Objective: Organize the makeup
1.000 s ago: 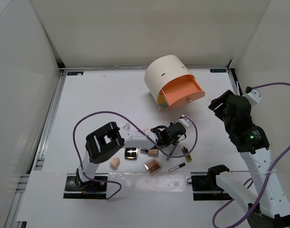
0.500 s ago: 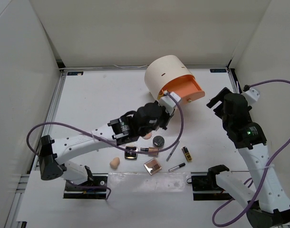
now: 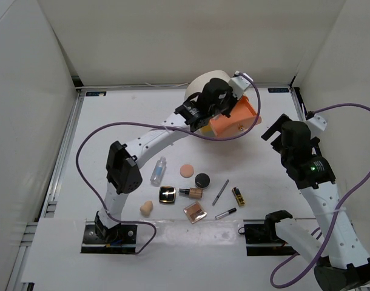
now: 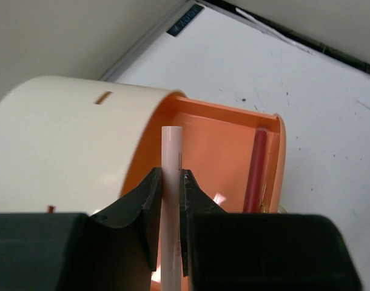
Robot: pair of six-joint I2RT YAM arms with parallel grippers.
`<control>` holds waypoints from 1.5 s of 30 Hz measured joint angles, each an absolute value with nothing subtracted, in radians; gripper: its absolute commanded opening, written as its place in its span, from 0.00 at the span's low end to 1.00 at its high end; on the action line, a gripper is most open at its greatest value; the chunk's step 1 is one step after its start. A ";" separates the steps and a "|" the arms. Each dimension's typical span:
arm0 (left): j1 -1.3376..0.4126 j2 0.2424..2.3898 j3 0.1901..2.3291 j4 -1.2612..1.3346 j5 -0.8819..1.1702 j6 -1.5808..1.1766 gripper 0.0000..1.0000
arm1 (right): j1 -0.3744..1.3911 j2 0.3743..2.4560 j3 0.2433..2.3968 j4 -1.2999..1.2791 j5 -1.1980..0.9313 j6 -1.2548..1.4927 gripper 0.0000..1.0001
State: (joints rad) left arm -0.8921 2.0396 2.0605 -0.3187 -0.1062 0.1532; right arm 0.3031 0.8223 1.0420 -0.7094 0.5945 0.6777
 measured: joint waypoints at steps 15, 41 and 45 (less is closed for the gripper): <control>-0.896 2.100 2.111 -0.390 -0.057 0.168 0.98 | 0.310 0.827 1.033 -0.768 0.372 0.669 0.90; -0.930 0.981 1.039 -0.604 -0.457 -0.498 0.99 | 0.968 1.234 0.778 -0.678 0.467 1.117 0.57; -0.933 0.933 1.002 -0.697 -0.458 -0.577 0.98 | 0.982 1.293 0.769 -0.664 0.474 1.182 0.58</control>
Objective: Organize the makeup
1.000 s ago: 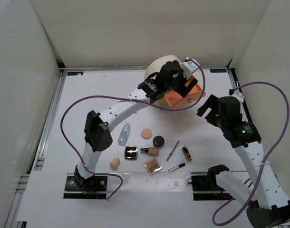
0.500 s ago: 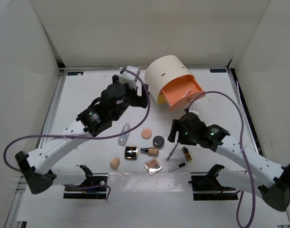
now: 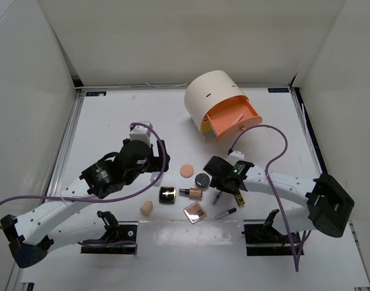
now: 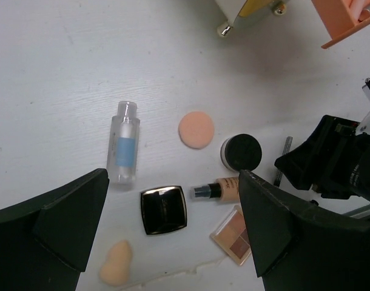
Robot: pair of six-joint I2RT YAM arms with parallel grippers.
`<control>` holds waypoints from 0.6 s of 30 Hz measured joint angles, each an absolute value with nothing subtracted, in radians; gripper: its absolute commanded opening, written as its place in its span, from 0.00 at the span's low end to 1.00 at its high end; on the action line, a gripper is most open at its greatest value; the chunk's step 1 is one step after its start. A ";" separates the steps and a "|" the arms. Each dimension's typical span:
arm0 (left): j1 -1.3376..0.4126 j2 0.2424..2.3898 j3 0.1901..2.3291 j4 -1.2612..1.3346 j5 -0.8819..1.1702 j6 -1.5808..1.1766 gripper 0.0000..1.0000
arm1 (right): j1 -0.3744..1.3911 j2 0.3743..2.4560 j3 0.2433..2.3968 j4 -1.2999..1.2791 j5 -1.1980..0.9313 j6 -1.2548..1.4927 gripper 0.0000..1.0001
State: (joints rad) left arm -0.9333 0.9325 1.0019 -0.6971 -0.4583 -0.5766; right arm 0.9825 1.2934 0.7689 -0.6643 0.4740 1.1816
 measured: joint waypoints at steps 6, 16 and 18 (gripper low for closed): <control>-0.934 0.901 0.999 -0.760 -0.469 -0.622 0.98 | 0.993 1.380 0.756 -0.640 0.479 1.245 0.51; -0.933 0.866 0.975 -0.793 -0.477 -0.651 0.98 | 1.017 1.409 0.695 -0.570 0.530 1.319 0.25; -0.934 0.830 0.952 -0.794 -0.479 -0.658 0.98 | 1.019 1.416 0.695 -0.556 0.548 1.328 0.16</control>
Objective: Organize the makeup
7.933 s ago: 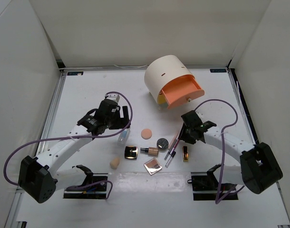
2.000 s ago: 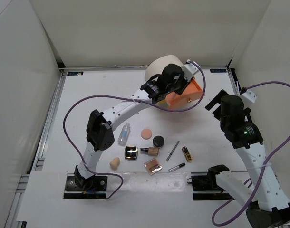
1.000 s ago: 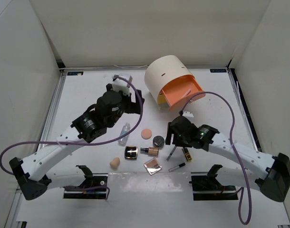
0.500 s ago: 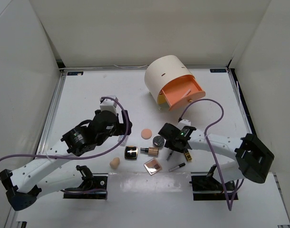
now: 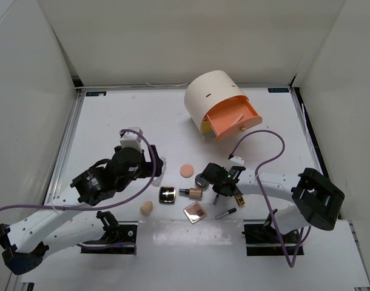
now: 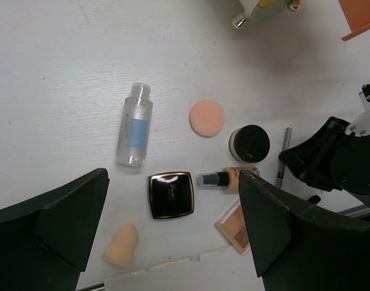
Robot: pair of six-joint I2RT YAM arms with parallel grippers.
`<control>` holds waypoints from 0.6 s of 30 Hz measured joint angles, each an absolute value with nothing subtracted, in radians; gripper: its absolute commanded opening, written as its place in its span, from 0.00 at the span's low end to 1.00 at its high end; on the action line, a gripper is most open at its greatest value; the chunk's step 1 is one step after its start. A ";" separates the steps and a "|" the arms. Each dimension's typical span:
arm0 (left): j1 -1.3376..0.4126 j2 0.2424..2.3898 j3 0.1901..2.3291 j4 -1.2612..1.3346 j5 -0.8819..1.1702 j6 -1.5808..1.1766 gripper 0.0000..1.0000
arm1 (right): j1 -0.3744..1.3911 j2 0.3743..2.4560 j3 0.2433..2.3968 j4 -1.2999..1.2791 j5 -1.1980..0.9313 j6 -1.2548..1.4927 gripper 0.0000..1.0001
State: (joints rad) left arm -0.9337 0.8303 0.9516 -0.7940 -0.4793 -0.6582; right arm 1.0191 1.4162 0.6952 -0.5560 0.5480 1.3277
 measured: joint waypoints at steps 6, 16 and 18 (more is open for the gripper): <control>-0.934 0.785 0.944 -0.804 -0.491 -0.672 0.98 | 1.029 1.415 0.698 -0.570 0.611 1.333 0.00; -0.933 0.893 1.074 -0.794 -0.561 -0.627 0.98 | 1.028 1.208 0.982 -0.612 0.666 1.038 0.01; -0.930 0.898 1.093 -0.772 -0.580 -0.616 0.98 | 1.024 1.199 1.060 -0.570 0.624 0.934 0.01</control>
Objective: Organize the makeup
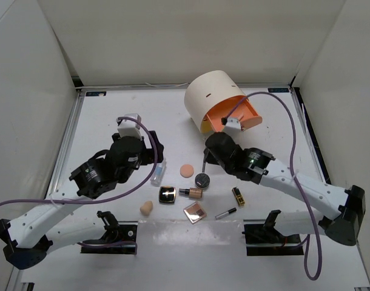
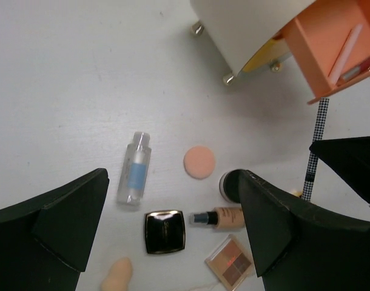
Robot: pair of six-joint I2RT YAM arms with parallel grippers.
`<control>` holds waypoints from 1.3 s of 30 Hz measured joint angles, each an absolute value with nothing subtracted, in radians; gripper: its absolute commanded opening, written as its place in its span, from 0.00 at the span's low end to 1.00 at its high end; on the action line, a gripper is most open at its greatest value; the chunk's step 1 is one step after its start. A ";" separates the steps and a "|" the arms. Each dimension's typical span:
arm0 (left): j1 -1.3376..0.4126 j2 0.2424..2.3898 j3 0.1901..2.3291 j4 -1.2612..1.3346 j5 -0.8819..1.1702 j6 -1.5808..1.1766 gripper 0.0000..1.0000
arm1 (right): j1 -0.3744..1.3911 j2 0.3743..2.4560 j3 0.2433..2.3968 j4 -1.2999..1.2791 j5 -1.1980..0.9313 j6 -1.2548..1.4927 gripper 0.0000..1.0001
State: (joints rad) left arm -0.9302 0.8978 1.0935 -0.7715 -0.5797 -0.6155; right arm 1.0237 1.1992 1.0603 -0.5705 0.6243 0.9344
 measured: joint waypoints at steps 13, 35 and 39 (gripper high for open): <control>-0.850 0.988 1.119 -0.661 -0.584 -0.515 0.98 | 0.620 1.313 1.376 -0.404 0.577 0.672 0.05; -0.870 1.182 1.144 -0.607 -0.259 -0.337 0.98 | 0.491 1.302 1.327 -0.376 0.490 0.754 0.70; -1.016 1.269 1.147 -0.561 -0.167 -0.263 0.98 | 0.473 1.214 1.359 -0.427 0.495 0.709 0.99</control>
State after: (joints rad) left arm -1.0161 1.2686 1.1465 -0.5606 -0.1665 -0.2634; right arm 0.4732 1.2137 1.3590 -0.4271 0.4953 0.7086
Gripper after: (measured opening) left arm 0.985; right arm 0.880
